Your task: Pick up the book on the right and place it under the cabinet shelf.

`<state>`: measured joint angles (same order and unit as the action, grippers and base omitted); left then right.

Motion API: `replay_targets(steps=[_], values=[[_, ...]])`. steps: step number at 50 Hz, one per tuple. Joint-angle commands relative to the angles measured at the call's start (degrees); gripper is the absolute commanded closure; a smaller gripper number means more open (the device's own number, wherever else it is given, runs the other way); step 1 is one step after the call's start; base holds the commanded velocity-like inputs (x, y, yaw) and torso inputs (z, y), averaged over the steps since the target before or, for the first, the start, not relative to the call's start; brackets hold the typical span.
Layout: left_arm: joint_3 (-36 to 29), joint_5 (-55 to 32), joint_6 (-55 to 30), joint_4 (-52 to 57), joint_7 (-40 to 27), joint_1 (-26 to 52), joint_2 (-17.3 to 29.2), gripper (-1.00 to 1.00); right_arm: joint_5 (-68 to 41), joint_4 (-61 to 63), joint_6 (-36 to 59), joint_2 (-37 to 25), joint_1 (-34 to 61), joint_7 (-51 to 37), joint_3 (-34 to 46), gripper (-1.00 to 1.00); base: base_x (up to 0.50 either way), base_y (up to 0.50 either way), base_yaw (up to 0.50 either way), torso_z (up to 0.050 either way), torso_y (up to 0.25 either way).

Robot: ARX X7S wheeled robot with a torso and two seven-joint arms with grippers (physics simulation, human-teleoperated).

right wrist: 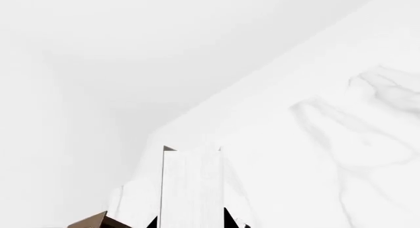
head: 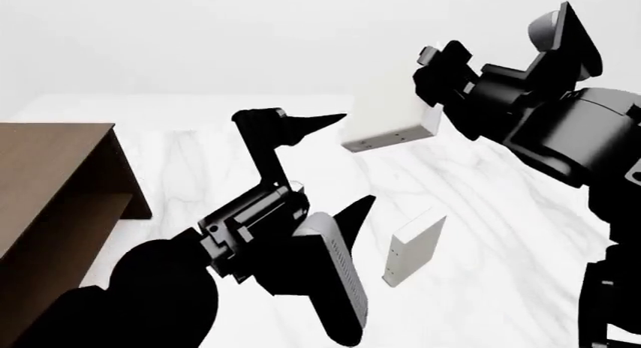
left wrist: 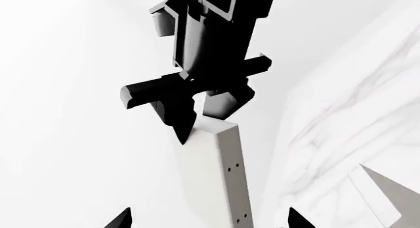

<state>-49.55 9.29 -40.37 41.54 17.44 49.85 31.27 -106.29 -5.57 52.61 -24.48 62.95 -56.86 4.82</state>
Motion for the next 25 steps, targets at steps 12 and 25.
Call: replay_targets(steps=[12, 25], values=[[-8.9, 9.3, 6.8, -15.7, -6.2, 2.9, -4.6, -1.0, -2.2, 2.6, -5.0, 3.5, -1.5, -0.5, -2.7, 1.0, 0.0, 0.0, 0.0, 0.001, 0.002], [-12.0, 12.6, 9.6, -23.0, -9.9, 2.6, -6.1, -1.0, -2.4, 2.1, -5.4, 4.5, 0.1, -0.6, -1.8, 1.0, 0.0, 0.0, 0.0, 0.0, 0.001]])
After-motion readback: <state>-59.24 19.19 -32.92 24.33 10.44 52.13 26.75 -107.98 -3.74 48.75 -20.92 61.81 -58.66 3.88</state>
